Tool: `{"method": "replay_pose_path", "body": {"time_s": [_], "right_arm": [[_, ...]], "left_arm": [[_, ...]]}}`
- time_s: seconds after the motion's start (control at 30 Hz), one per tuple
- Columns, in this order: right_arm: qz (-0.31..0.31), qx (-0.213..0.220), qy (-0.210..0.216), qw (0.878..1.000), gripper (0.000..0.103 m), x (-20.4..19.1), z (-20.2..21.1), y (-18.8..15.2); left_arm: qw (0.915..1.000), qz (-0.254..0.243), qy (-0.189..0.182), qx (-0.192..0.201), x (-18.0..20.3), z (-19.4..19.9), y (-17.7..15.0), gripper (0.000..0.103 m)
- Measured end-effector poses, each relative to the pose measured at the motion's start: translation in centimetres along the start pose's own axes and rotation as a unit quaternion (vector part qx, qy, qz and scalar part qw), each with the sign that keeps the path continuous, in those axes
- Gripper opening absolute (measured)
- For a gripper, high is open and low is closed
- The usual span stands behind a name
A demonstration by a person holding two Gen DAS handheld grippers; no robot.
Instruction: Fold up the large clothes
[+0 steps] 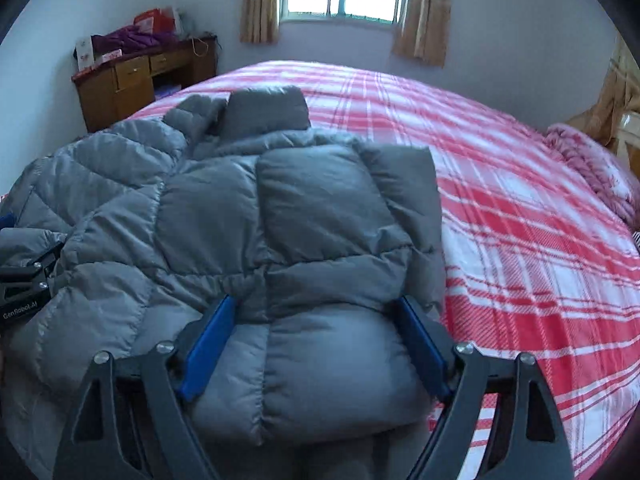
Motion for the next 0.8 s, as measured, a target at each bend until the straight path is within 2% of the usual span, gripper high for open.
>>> {"method": "replay_pose_path", "body": {"time_s": [0.2, 0.5, 0.57, 0.63, 0.7, 0.8], "right_arm": [[-0.01, -0.042, 0.0, 0.999, 0.087, 0.8, -1.4, -0.7], [-0.01, -0.051, -0.008, 0.999, 0.089, 0.8, -1.8, -0.7], [-0.007, -0.061, -0.01, 0.998, 0.086, 0.7, -1.4, -0.5], [-0.007, -0.036, 0.005, 0.999, 0.084, 0.5, 1.2, 0.9], [-0.012, 0.01, 0.029, 0.999, 0.094, 0.1, 4.2, 2.7], [-0.017, 0.062, 0.009, 0.998, 0.095, -0.6, 5.2, 5.7]], "left_arm": [[0.9998, 0.012, -0.012, -0.012, -0.1, -0.9, -0.1, 0.102], [0.9997, -0.004, -0.001, -0.025, -0.5, -0.5, 0.6, 0.102], [0.9997, 0.012, -0.022, 0.007, -1.7, 2.1, 1.4, 0.102], [0.9972, 0.028, -0.031, 0.062, -3.0, 5.1, 3.0, 0.102], [0.995, 0.035, -0.036, 0.086, -3.2, 6.1, 4.6, 0.102], [0.9962, 0.026, -0.033, 0.076, -2.0, 4.5, 6.4, 0.102]]}}
Point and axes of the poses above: each gripper's, at about its wrist camera, not at the fingertips, and z roughly against the way its jaws point, x to its right, y to its top, the point moved 7 cm from there along -z, roughly the way its jaws point, and after that the axes turned 15 degrees about -z, right-handed, at the moved point
